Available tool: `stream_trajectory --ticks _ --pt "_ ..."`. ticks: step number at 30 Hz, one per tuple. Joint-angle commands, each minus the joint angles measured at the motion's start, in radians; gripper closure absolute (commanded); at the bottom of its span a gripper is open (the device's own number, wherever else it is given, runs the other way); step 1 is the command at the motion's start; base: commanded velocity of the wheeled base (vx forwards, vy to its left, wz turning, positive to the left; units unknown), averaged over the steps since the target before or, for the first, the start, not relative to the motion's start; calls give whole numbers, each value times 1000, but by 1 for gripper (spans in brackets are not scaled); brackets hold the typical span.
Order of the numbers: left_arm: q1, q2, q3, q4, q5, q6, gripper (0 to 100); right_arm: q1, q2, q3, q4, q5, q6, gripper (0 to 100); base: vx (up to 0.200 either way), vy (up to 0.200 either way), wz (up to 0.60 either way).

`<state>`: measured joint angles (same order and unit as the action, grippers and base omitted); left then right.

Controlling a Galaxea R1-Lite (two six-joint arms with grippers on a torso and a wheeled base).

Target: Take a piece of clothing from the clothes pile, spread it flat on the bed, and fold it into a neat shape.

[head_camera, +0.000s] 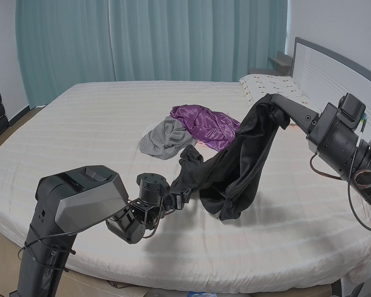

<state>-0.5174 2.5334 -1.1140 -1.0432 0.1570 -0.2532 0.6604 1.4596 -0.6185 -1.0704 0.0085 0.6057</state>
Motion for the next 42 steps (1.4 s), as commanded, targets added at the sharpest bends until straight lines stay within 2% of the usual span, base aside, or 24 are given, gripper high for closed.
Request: stream_trajectory --ticks 1,15,19,23,28,29,36,42 --pt "-6 39 -26 0 -1 0 0 -1 2 -1 0 1 0 100 0 0 0" --pt "-35 7 51 -11 -34 -3 0 -10 -2 -29 0 7 0 100 0 0 0" --pt "-39 22 -6 -14 -36 -3 0 -4 -4 -15 -2 7 0 100 0 0 0" --pt "-36 104 -132 -9 -8 0 0 -1 -5 -13 -3 5 0 100 0 0 0" --pt "-21 139 -175 -1 19 2 0 -5 -4 -7 -8 8 2 100 0 0 0" --pt "-18 137 -171 -1 19 0 100 -7 -1 -6 -8 8 2 100 0 0 0" --pt "-1 73 -93 -67 19 -14 100 -44 25 -7 0 19 12 100 0 0 0" --pt "20 -74 56 -67 21 -41 100 -139 102 -7 -3 50 19 100 0 0 0"
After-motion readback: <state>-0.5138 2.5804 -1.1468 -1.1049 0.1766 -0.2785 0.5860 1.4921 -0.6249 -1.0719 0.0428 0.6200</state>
